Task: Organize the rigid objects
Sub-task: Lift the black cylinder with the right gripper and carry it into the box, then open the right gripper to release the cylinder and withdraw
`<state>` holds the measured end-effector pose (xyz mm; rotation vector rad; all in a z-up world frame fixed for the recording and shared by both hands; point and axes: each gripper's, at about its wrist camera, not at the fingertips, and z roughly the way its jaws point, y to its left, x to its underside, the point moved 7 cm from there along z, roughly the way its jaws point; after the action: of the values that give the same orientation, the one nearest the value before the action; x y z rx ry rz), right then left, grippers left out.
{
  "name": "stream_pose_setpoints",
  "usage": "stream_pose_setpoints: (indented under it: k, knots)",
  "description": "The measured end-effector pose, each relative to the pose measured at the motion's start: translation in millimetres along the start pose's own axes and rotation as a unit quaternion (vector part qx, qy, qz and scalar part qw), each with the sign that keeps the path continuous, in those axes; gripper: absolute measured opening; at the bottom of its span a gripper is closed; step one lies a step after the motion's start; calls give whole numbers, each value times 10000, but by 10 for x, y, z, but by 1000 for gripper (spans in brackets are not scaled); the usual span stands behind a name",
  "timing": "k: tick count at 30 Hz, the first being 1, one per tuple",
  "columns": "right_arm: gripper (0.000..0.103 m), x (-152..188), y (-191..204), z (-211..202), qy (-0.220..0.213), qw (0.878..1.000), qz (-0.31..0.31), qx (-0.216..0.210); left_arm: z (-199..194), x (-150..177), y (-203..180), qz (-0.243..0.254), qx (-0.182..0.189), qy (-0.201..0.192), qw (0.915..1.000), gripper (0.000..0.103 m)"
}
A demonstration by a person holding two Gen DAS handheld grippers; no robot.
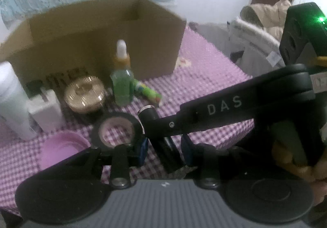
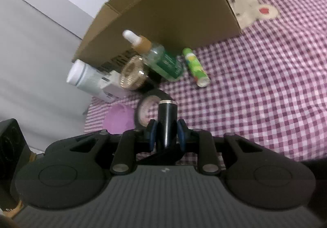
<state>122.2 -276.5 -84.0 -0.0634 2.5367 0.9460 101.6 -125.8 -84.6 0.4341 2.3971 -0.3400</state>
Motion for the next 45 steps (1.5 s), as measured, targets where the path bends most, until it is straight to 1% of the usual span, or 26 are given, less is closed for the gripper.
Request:
stream_pose_setpoints:
  k: [6, 9, 11, 15, 19, 21, 23, 25, 28, 30, 31, 33, 35, 37, 39, 42, 44, 45]
  knots:
    - [22, -273, 517, -190, -414, 9975, -522, -217, -462, -350, 177, 14, -281, -591, 9979, 35]
    - [22, -516, 845, -212, -572, 9939, -874, -350, -656, -608, 390, -64, -390, -808, 9959, 35]
    - [22, -695, 1061, -180, -647, 9905, -1129, -442, -752, -790, 566, -147, -497, -887, 9947, 35]
    - [22, -1144, 1417, 43, -548, 9872, -1351, -644, -774, -1185, 957, -295, -688, -852, 9935, 35]
    - [21, -1635, 1569, 466, -149, 9895, -1246, -711, -537, -1542, 1420, -562, -732, -520, 9944, 35]
    - [21, -1854, 1568, 731, 126, 9922, -1012, -720, -382, -1661, 1654, -693, -743, -276, 9944, 35]
    - [21, -2038, 1521, 1003, 409, 9934, -800, -716, -210, -1728, 1847, -789, -818, -54, 9935, 35]
    - [21, -2184, 1463, 1218, 645, 9938, -574, -694, -88, -1730, 1993, -852, -910, 146, 9921, 35]
    - [21, -2306, 1387, 1590, 985, 9926, -261, -654, 154, -1724, 2130, -706, -1274, 438, 9884, 35]
    - [22, -2355, 1345, 1791, 1151, 9911, -97, -657, 237, -1663, 2148, -444, -1627, 558, 9841, 37]
    - [22, -2373, 1338, 1879, 1224, 9902, -51, -676, 284, -1657, 2142, -337, -1747, 586, 9823, 38]
    - [22, -2393, 1311, 1991, 1257, 9904, 33, -580, 319, -1643, 2122, -236, -1856, 623, 9804, 42]
    - [22, -2417, 1318, 2074, 1287, 9903, 17, -528, 315, -1650, 2118, -289, -1833, 615, 9807, 44]
    - [22, -2419, 1340, 2092, 1306, 9900, 42, -525, 260, -1679, 2102, -339, -1790, 550, 9817, 48]
    - [22, -2404, 1406, 2031, 1262, 9900, 30, -630, 175, -1701, 2092, -352, -1747, 419, 9831, 52]
    - [23, -2445, 1393, 1832, 1119, 9908, -5, -764, 31, -1757, 2070, -365, -1702, 202, 9845, 59]
    - [23, -2465, 1402, 1641, 961, 9919, -71, -823, -106, -1785, 2032, -436, -1610, 32, 9860, 67]
    - [23, -2465, 1402, 1488, 868, 9924, -88, -866, -192, -1799, 2011, -491, -1548, -80, 9867, 68]
